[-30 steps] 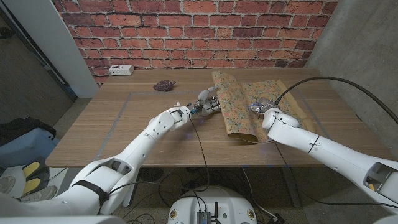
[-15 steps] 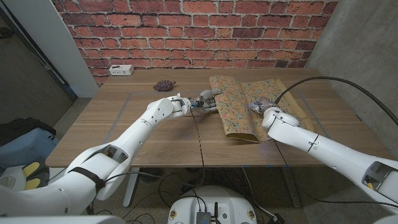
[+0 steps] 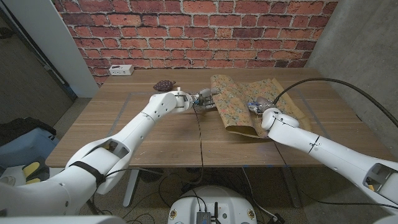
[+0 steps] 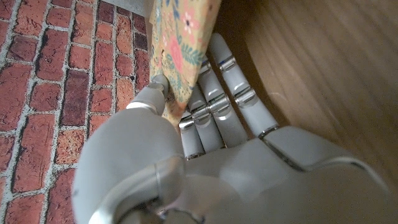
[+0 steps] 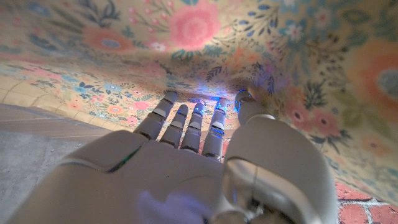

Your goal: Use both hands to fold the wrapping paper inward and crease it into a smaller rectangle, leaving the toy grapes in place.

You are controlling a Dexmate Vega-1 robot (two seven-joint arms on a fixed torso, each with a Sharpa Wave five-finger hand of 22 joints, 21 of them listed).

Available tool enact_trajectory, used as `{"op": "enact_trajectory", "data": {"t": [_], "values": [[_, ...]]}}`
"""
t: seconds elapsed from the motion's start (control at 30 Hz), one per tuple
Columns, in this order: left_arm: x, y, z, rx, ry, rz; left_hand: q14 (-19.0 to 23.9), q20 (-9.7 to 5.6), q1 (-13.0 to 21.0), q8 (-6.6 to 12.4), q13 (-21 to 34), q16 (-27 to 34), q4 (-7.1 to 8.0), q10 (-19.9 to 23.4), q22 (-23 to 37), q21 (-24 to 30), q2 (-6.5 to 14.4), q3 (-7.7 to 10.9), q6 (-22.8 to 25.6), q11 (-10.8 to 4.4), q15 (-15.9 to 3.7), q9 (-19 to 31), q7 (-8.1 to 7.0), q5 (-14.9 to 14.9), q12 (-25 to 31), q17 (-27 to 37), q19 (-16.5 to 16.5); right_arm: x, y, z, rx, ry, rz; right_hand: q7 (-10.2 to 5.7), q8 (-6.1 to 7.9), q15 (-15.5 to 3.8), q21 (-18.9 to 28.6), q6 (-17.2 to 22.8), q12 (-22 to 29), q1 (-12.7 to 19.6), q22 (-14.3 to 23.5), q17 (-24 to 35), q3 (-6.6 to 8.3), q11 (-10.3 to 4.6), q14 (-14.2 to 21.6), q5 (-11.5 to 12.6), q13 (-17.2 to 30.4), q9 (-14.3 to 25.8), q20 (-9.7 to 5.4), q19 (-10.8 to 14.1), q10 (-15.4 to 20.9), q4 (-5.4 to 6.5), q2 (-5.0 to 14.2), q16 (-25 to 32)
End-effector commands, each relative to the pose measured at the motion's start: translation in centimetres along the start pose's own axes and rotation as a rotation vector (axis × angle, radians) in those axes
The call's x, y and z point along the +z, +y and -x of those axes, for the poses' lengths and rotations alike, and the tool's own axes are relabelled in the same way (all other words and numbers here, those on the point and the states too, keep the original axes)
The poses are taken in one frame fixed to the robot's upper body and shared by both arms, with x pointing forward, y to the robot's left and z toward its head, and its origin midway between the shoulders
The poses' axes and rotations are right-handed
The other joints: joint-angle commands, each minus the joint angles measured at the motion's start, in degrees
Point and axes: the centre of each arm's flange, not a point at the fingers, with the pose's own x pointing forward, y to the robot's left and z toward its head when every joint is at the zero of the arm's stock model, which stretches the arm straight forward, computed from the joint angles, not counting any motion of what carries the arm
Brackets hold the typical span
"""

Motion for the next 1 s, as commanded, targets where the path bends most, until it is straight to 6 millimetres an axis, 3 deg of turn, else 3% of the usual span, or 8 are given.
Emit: {"op": "enact_trajectory", "data": {"t": [0.03,0.1,0.23,0.33,0.4,0.53,1.0], "values": [[1.2,0.5,1.9,0.166,-0.142,-0.131,0.7,0.4,1.1,0.95,1.2,0.6,-0.07,1.7,0.9,0.8,0.2,-0.31,0.7,-1.16,0.06,1.3,1.03,0.6,1.2,1.0,-1.6,0.3,-0.9,0.8,-0.147,-0.023,-0.007,-0.51,-0.28,0.72,-0.8,-1.5,-0.5,-0.9,0.0,0.0,-0.6,-0.6,-3.8,0.2,0.1,0.1,0.18,-5.1,-3.2,-0.08,-0.09,-1.1],[1.4,0.7,2.3,0.173,-0.154,-0.153,0.7,0.62,1.4,1.43,1.9,0.7,-0.12,1.6,1.5,1.2,0.1,-0.57,0.5,-1.14,0.11,1.9,1.03,0.7,1.8,1.6,-2.3,0.3,-1.0,1.0,-0.183,-0.026,-0.002,-0.73,-0.42,1.16,-1.2,-2.8,-0.7,-1.4,0.0,0.0,-0.86,-0.75,-6.5,0.3,0.1,0.1,1.06,-9.6,-5.5,-0.09,-0.14,-1.5],[2.3,1.0,3.5,0.213,-0.185,-0.243,0.7,1.16,2.2,2.12,3.1,0.9,-0.23,1.2,2.3,2.0,0.3,-0.78,-0.1,-0.99,0.35,3.0,1.36,1.0,2.6,2.6,-3.4,0.2,-1.2,1.6,-0.257,-0.025,-0.004,-1.01,-0.32,1.68,-1.0,-3.4,-0.7,-1.8,-0.1,-0.1,-1.1,-0.93,-9.4,0.3,0.1,0.1,1.61,-12.3,-7.6,-0.17,-0.3,-1.8],[3.0,1.2,4.3,0.223,-0.199,-0.294,1.3,1.31,2.7,2.73,4.1,1.4,-0.25,1.4,2.8,2.8,0.3,-1.05,-0.3,-0.99,0.62,3.9,1.42,1.2,3.6,3.6,-3.8,0.1,-1.3,1.7,-0.266,-0.032,-0.007,-1.23,-0.16,0.99,-0.4,-3.3,-0.3,-1.5,-0.1,-0.1,-0.69,-1.21,-9.0,0.5,0.0,0.1,1.39,-11.6,-7.1,-0.22,0.52,-1.3],[3.5,1.3,4.8,0.23,-0.206,-0.328,1.6,1.29,3.0,3.14,4.7,1.7,-0.28,1.7,2.9,3.2,0.3,-1.2,-0.2,-0.95,0.42,4.3,1.55,1.3,4.3,4.1,-3.8,0.1,-1.3,1.8,-0.264,-0.03,-0.008,-1.42,0.17,-0.25,0.6,-2.7,0.4,-1.0,-0.1,-0.2,-0.08,-1.16,-7.5,0.4,0.0,0.1,0.74,-9.6,-6.0,-0.39,1.19,-0.4],[4.6,1.3,5.8,0.245,-0.21,-0.416,2.8,1.4,3.7,4.0,6.2,2.4,-0.35,1.7,3.4,4.3,0.2,-1.46,-0.3,-0.76,0.25,5.5,1.99,1.7,5.7,5.3,-4.2,-0.1,-1.2,2.0,-0.261,-0.036,-0.008,-1.16,0.45,-0.59,1.6,-1.8,1.0,-0.6,-0.1,-0.3,0.31,-1.17,-5.9,0.3,0.0,0.1,0.13,-6.8,-4.2,-0.66,1.18,0.3],[9.1,1.7,8.7,0.329,-0.101,-0.759,4.6,1.63,5.9,6.04,10.6,3.7,-0.49,1.6,4.8,7.3,0.0,-1.78,-0.7,-1.09,0.24,8.6,3.07,3.2,10.1,8.5,-5.6,-0.6,-1.0,3.0,-0.287,-0.069,-0.032,-0.65,0.61,-0.67,2.4,-0.8,1.3,0.1,-0.2,-0.4,0.66,-1.18,-3.4,0.2,-0.1,0.1,-0.11,-3.7,-2.8,-1.2,0.87,1.1]]}}
